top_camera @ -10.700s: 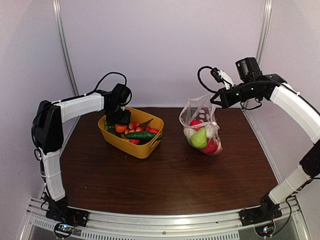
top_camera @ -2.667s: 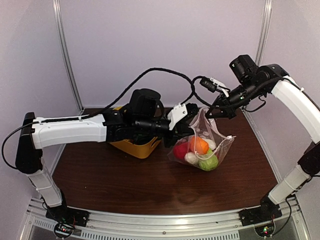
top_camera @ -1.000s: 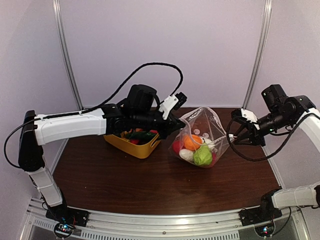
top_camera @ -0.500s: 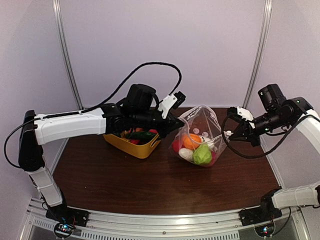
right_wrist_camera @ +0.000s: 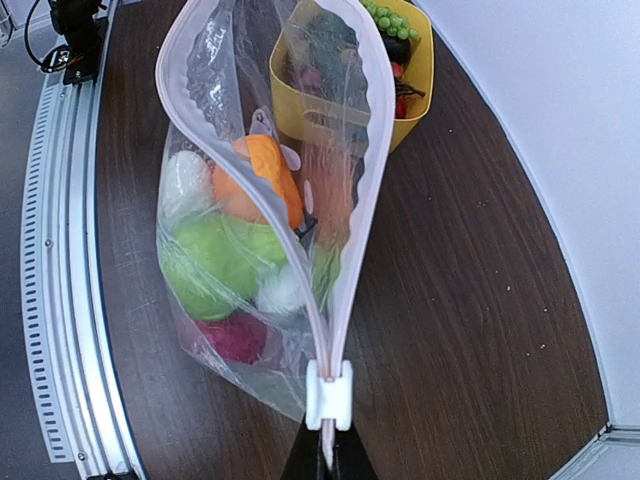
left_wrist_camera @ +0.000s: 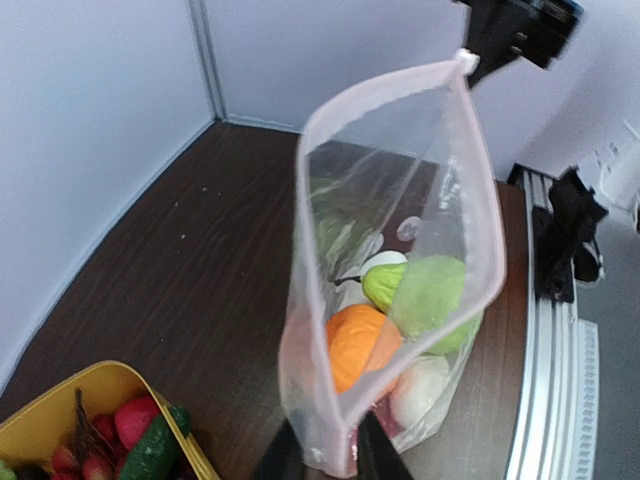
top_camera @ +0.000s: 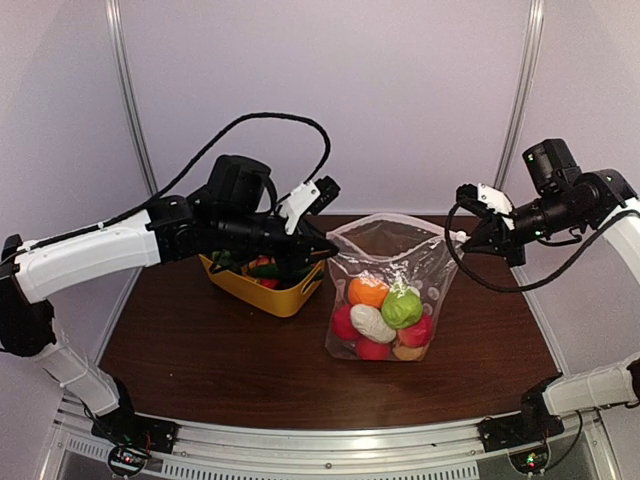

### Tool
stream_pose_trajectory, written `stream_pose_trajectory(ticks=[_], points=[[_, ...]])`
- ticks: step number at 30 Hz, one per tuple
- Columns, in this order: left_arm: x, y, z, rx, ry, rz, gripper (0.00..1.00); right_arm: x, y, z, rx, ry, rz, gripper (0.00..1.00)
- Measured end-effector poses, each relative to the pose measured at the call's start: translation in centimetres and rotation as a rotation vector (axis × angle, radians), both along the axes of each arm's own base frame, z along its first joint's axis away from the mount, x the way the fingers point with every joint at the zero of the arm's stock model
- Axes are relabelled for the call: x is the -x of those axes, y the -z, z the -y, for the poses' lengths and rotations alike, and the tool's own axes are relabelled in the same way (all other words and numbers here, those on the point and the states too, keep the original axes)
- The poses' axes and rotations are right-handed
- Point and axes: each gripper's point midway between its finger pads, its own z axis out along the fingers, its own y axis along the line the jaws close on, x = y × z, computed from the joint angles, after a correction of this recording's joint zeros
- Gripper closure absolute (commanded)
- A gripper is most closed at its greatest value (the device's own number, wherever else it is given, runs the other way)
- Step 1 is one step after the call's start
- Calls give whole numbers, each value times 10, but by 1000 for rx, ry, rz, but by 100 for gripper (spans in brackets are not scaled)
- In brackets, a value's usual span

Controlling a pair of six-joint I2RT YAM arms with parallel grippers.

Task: Place the food in the zip-top bag and seal the zipper
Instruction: Pass from the left arm to the right, then zip the zipper of the food storage bag.

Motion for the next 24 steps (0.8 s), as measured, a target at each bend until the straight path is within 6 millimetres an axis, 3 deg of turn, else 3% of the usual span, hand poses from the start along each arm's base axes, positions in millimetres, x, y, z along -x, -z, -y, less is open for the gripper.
stream_pose_trajectory(ticks=[4, 6, 11, 17, 24], points=[[9, -8, -6, -10, 43, 38, 24, -2, 6, -13, 16, -40, -40, 100], [10, -16, -6, 6, 58, 69, 19, 2, 3, -22, 18, -72, -41, 100], [11, -43, 7, 102, 93, 125, 18, 15, -6, -36, 21, -116, -49, 100], [1, -73, 60, 194, 166, 158, 20, 21, -8, -43, 27, -116, -83, 100], [4, -81, 116, 252, 254, 60, 27, 16, -8, -49, 31, -64, -118, 100]])
